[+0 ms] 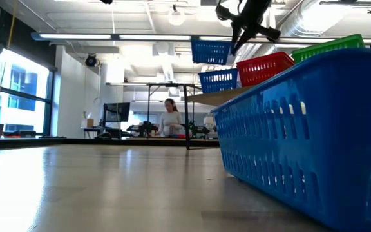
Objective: Stack baskets on shelf by color
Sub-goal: Stack the top blue basket on the blue basket on the shelf
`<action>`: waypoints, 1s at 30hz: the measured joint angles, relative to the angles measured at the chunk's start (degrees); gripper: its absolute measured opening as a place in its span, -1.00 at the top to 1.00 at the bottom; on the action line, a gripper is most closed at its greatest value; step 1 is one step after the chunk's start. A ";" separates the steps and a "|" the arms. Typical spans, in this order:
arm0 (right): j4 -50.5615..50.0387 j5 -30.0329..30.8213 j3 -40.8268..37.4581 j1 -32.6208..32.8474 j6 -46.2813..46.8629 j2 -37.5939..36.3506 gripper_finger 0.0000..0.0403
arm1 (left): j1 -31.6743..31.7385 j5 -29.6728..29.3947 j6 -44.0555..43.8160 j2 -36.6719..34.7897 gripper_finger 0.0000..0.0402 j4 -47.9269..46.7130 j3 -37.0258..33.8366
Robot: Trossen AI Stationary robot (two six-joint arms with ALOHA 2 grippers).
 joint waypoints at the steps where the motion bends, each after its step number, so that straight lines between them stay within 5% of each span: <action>1: -0.29 -0.73 0.00 -0.32 0.33 0.00 1.00 | 0.00 -0.02 -0.01 -0.09 0.12 0.02 0.00; 30: -7.17 -3.18 -0.07 -2.17 7.21 1.16 1.00 | 0.00 -0.02 -0.01 0.18 0.12 -0.04 0.00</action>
